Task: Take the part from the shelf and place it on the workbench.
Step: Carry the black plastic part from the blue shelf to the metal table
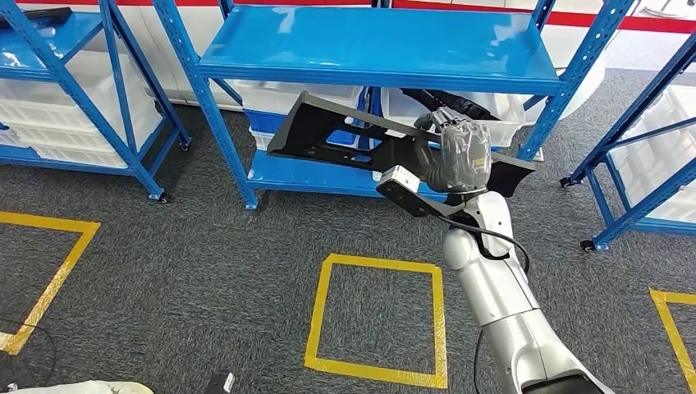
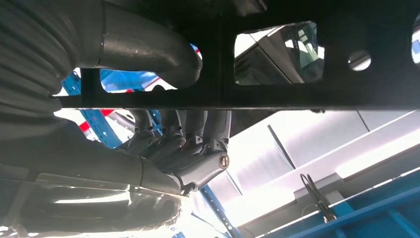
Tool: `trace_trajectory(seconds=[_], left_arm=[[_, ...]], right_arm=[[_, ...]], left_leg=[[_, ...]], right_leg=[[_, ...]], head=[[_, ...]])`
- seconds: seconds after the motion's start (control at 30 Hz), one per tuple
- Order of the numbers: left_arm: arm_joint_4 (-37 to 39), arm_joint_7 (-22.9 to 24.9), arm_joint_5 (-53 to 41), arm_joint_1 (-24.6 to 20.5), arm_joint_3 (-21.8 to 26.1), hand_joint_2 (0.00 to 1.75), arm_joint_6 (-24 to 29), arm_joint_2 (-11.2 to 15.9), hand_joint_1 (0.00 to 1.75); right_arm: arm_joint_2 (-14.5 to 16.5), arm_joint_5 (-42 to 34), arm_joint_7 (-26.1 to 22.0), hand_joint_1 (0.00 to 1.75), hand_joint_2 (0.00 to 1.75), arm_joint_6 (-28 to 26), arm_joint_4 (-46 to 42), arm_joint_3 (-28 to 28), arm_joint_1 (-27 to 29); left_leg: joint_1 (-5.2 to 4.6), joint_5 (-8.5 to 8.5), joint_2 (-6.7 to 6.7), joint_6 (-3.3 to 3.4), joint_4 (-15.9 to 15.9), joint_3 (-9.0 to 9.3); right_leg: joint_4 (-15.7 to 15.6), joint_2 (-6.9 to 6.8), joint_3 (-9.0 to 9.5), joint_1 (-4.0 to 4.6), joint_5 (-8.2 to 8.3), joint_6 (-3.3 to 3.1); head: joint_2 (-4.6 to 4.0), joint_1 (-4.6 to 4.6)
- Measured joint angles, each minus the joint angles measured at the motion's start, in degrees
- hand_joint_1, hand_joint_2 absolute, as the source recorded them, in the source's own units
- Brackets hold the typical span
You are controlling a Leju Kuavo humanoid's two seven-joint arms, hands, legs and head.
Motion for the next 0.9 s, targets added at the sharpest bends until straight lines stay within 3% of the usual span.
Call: trace_trajectory(seconds=[0.03, 0.07, 0.1, 0.17, 0.23, 0.3, 0.33, 0.37, 0.43, 0.5, 0.53, 0.57, 0.63, 0.67, 0.73, 0.8, 0.83, 0.87, 0.9], left_arm=[[0.0, -0.17, 0.24, 0.04, 0.01, 1.75, 0.13, -0.01, 0.0], [0.0, -0.34, 0.46, 0.07, 0.01, 1.75, 0.28, -0.03, 0.0], [0.0, -0.5, 0.64, 0.08, 0.01, 1.75, 0.43, -0.05, 0.0], [0.0, -0.79, 0.9, 0.06, 0.01, 1.75, 0.63, -0.01, 0.0], [0.0, -1.0, 1.16, 0.14, 0.02, 1.75, 0.79, 0.03, 0.0], [0.0, -1.12, 1.43, 0.27, 0.05, 1.75, 1.06, -0.07, 0.0], [0.0, -1.17, 1.56, 0.28, 0.09, 1.75, 1.19, -0.13, 0.0], [0.0, -1.23, 1.7, 0.27, 0.13, 1.75, 1.31, -0.2, 0.0], [0.0, -1.33, 1.96, 0.31, 0.19, 1.75, 1.46, -0.42, 0.0], [0.0, -1.37, 2.17, 0.53, 0.26, 1.75, 1.61, -0.64, 0.0], [0.0, -1.39, 2.3, 0.67, 0.31, 1.75, 1.68, -0.73, 0.0], [0.0, -1.41, 2.45, 0.78, 0.38, 1.75, 1.74, -0.8, 0.0], [0.0, -1.48, 2.8, 0.91, 0.56, 1.75, 1.9, -0.9, 0.0], [0.0, -1.54, 3.0, 0.94, 0.68, 1.75, 2.07, -0.93, 0.0], [0.0, -1.74, 3.49, 1.1, 0.99, 1.75, 2.4, -0.95, 0.0], [0.02, -1.91, 3.79, 1.45, 1.26, 1.75, 2.58, -0.94, 0.0], [0.03, -1.94, 3.84, 1.62, 1.34, 1.75, 2.6, -0.92, 0.0], [0.04, -1.96, 3.85, 1.78, 1.4, 1.75, 2.63, -0.91, 0.0], [0.04, -1.97, 3.86, 1.88, 1.47, 1.75, 2.63, -0.91, 0.0]], right_arm=[[0.13, 0.03, -0.02, 1.75, 1.75, 0.15, -0.09, -0.11, 0.12], [0.25, 0.03, -0.03, 1.75, 1.75, 0.33, -0.21, -0.24, 0.23], [0.33, 0.02, -0.05, 1.75, 1.75, 0.51, -0.36, -0.37, 0.28], [0.5, 0.02, -0.1, 1.75, 1.75, 0.79, -0.66, -0.55, 0.21], [0.82, 0.01, -0.12, 1.75, 1.75, 1.12, -0.81, -0.61, 0.02], [1.14, 0.0, -0.13, 1.75, 1.75, 1.62, -0.81, -0.62, -0.16], [1.25, -0.03, -0.14, 1.75, 1.75, 1.8, -0.8, -0.62, -0.28], [1.3, -0.06, -0.13, 1.75, 1.75, 2.03, -0.77, -0.63, -0.49], [1.43, -0.13, -0.13, 1.75, 1.75, 2.42, -0.7, -0.63, -1.01], [1.61, -0.15, -0.13, 1.75, 1.75, 2.83, -0.55, -0.61, -1.3], [1.71, -0.16, -0.11, 1.75, 1.75, 2.95, -0.45, -0.6, -1.35], [1.81, -0.18, -0.1, 1.75, 1.75, 3.04, -0.35, -0.58, -1.41], [2.04, -0.26, -0.07, 1.75, 1.75, 3.24, -0.26, -0.57, -1.7], [2.24, -0.32, -0.05, 1.75, 1.75, 3.39, -0.25, -0.55, -1.92], [2.56, -0.52, -0.02, 1.75, 1.75, 3.62, -0.21, -0.51, -2.22], [2.79, -0.68, -0.01, 1.75, 1.75, 3.73, -0.09, -0.5, -2.22], [2.92, -0.68, -0.01, 1.75, 1.75, 3.76, -0.03, -0.49, -2.25], [3.07, -0.69, -0.01, 1.75, 1.75, 3.79, 0.02, -0.49, -2.31], [3.23, -0.69, -0.01, 1.75, 1.75, 3.8, 0.06, -0.49, -2.39]], left_leg=[[0.09, 0.09, 0.01, -0.06, 0.86, 0.62], [0.15, 1.12, 0.0, 0.03, -0.77, 2.43], [0.15, 2.45, -0.02, 0.29, -4.26, 5.18], [-0.05, 3.48, -0.15, 1.08, -12.17, 10.64], [-0.49, 3.18, -0.23, 1.74, -15.6, 12.59], [-0.58, 4.07, -0.11, 2.39, -16.27, 12.4], [-0.48, 4.75, 0.01, 2.76, -16.78, 12.2], [-0.3, 5.55, 0.17, 3.16, -17.27, 11.82], [-0.14, 7.01, 0.37, 3.52, -17.72, 10.52], [-0.06, 8.22, 0.48, 3.42, -17.59, 8.87], [0.0, 8.78, 0.52, 3.26, -17.48, 8.04], [0.12, 9.3, 0.55, 3.04, -17.29, 7.2], [0.35, 10.18, 0.53, 2.36, -16.61, 5.55], [0.35, 10.58, 0.52, 1.94, -16.17, 4.78], [0.08, 11.42, 0.45, 1.3, -15.54, 3.83], [0.11, 12.32, 0.39, 0.92, -15.48, 3.46], [0.29, 11.89, 0.34, 0.74, -15.16, 3.09], [0.45, 10.4, 0.32, 0.48, -14.05, 2.52], [0.57, 7.83, 0.3, 0.23, -11.63, 1.63]], right_leg=[[0.12, 0.0, -0.62, 0.05, 0.41, 0.05], [0.27, 0.01, -1.18, 0.08, 0.76, 0.16], [0.44, 0.03, -1.66, 0.1, 1.06, 0.27], [0.7, 0.05, -2.38, 0.2, 1.59, 0.77], [0.75, 0.01, -2.77, 0.14, 2.18, 1.57], [0.81, -0.02, -3.09, 0.13, 2.64, 2.29], [1.38, 0.0, -3.59, 0.23, 2.12, 2.39], [2.87, 0.04, -4.46, 0.35, 0.79, 2.28], [9.0, 0.12, -6.97, 0.33, -3.68, 1.85], [15.81, 0.13, -8.64, 0.08, -6.85, 2.19], [17.18, 0.13, -8.33, -0.1, -6.97, 2.75], [16.41, 0.12, -6.98, -0.33, -6.16, 3.5], [9.59, 0.09, -1.95, -0.91, -4.1, 4.88], [5.73, 0.18, 0.61, -0.87, -3.83, 5.05], [1.59, 0.35, 2.91, -0.66, -4.32, 4.56], [1.71, 0.37, 2.28, -0.63, -3.89, 3.5], [1.88, 0.32, 1.85, -0.74, -3.47, 2.81], [1.92, 0.26, 1.28, -0.82, -2.92, 2.0], [1.9, 0.2, 0.61, -0.88, -2.26, 1.25]], head=[[0.0, -0.02], [0.0, -0.02], [0.0, -0.03], [0.0, 0.04], [0.0, 0.08], [0.0, 0.08], [0.0, 0.1], [0.0, 0.25], [0.0, 0.54], [0.0, 0.7], [0.0, 0.7], [0.0, 0.7], [0.0, 0.72], [0.0, 0.83], [0.0, 0.81], [0.0, 0.55], [0.0, 0.44], [0.0, 0.35], [0.0, 0.26]])
